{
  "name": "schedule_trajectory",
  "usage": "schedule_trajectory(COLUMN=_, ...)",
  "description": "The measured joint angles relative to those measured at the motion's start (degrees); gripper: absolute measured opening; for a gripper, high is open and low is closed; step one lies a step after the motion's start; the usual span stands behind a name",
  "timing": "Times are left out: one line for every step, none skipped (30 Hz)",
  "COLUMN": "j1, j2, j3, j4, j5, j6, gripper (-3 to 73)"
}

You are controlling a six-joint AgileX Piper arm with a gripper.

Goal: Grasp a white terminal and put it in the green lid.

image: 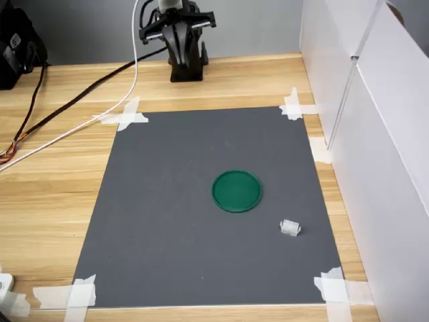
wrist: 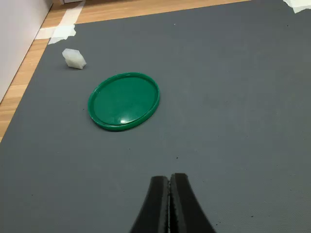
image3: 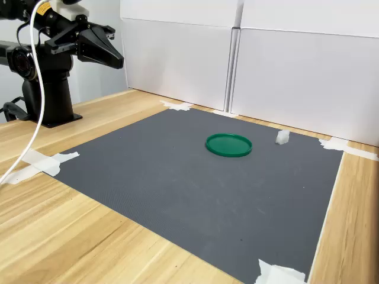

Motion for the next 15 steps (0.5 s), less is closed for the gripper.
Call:
schedule_trajectory(j1=0.0, j2=0.0, j3=0.0, j4=0.0, j5=0.0, j6=0.0, gripper=-2.1)
schedule_trajectory(j1=0.0, j2=0.0, j3=0.0, j4=0.0, j5=0.0, j6=0.0, gripper=-2.1)
schedule_trajectory(j1=0.0, j2=0.0, j3=0.0, j4=0.0, j5=0.0, j6=0.0, gripper=-2.1)
schedule_trajectory(j1=0.0, j2=0.0, j3=0.0, j4=0.0, j5=0.0, j6=0.0, gripper=-2.1)
schedule_trajectory(j1=0.0, j2=0.0, j3=0.0, j4=-0.33, j5=0.0, j6=0.0, gripper=-2.1)
schedule_trajectory(j1=0.0, j2=0.0, j3=0.0, j4=-0.33, j5=0.0, j6=0.0, gripper=-2.1)
schedule_trajectory(j1=0.0, j2=0.0, j3=0.0, j4=-0.33, j5=0.0, j6=0.0, gripper=-2.1)
schedule_trajectory(j1=0.0, j2=0.0, j3=0.0, j4=-0.33, j5=0.0, j6=0.0, gripper=-2.1)
schedule_trajectory(j1=0.0, j2=0.0, j3=0.0, j4=-0.33, j5=0.0, j6=0.0, gripper=-2.1)
schedule_trajectory(j1=0.0, j2=0.0, j3=0.0, j4=-0.33, j5=0.0, j6=0.0, gripper=-2.1)
schedule_trajectory(j1=0.0, j2=0.0, j3=0.0, j4=-0.33, j5=0.0, j6=0.0, gripper=-2.1)
schedule_trajectory(j1=0.0, j2=0.0, j3=0.0, j4=-0.33, j5=0.0, j6=0.0, gripper=-2.1)
schedule_trajectory(j1=0.0, j2=0.0, j3=0.0, j4=-0.33, j5=0.0, j6=0.0, gripper=-2.1)
schedule_trajectory(j1=0.0, j2=0.0, j3=0.0, j4=-0.33, j5=0.0, j6=0.0, gripper=-2.1)
schedule_trajectory(j1=0.0, j2=0.0, j3=0.0, j4=-0.33, j5=0.0, j6=0.0, gripper=-2.1)
